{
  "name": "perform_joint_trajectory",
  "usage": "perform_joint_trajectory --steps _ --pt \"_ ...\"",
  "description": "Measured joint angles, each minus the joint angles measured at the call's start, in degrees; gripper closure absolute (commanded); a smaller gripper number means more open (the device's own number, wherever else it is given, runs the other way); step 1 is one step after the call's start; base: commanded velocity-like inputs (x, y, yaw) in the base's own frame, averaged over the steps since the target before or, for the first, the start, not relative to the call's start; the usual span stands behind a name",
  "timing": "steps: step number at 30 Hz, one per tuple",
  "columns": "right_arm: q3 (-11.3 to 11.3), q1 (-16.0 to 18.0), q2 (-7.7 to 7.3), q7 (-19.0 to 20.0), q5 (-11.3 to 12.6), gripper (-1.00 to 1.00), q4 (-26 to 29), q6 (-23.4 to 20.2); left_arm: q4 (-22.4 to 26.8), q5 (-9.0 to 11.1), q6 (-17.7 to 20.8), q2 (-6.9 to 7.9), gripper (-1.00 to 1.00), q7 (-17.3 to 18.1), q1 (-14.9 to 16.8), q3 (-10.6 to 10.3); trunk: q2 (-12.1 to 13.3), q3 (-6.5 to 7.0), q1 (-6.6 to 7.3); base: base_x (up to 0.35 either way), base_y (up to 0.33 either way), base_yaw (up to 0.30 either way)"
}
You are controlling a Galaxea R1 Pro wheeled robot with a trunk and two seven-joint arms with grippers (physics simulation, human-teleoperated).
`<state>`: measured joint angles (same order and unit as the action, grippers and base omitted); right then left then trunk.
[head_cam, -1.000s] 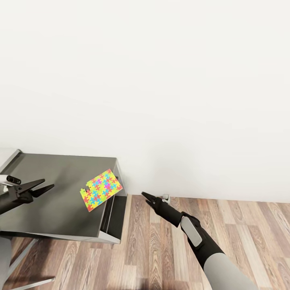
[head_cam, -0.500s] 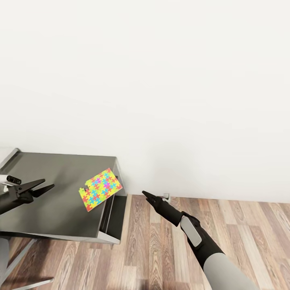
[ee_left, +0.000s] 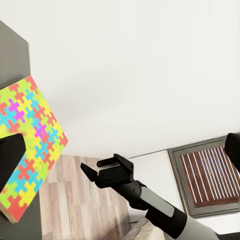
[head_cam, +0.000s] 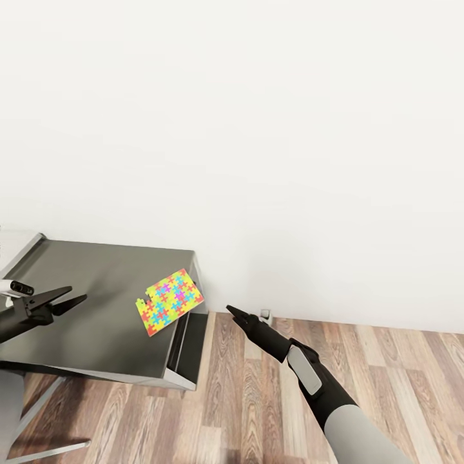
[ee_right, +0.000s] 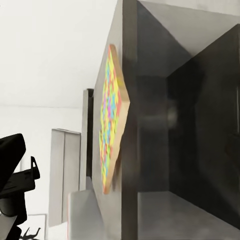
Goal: Put all the toys in the child's room - the three board games (two on the bed and one on the table), the two jigsaw puzzles on the table, and the tennis ball on the table - inside the toy box on the table in the child's room.
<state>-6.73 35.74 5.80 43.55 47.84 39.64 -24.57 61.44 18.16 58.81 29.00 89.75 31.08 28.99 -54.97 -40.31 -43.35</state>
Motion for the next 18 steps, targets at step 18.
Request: perform_joint_trajectory --steps 18 --pt "-0.20 0.00 0.01 -0.01 -0.18 -1.00 0.00 1.62 0.00 -0.08 0.05 -0.01 -1.00 0.00 -0.02 -0.04 0.00 0.00 0.00 0.012 0.041 0.062"
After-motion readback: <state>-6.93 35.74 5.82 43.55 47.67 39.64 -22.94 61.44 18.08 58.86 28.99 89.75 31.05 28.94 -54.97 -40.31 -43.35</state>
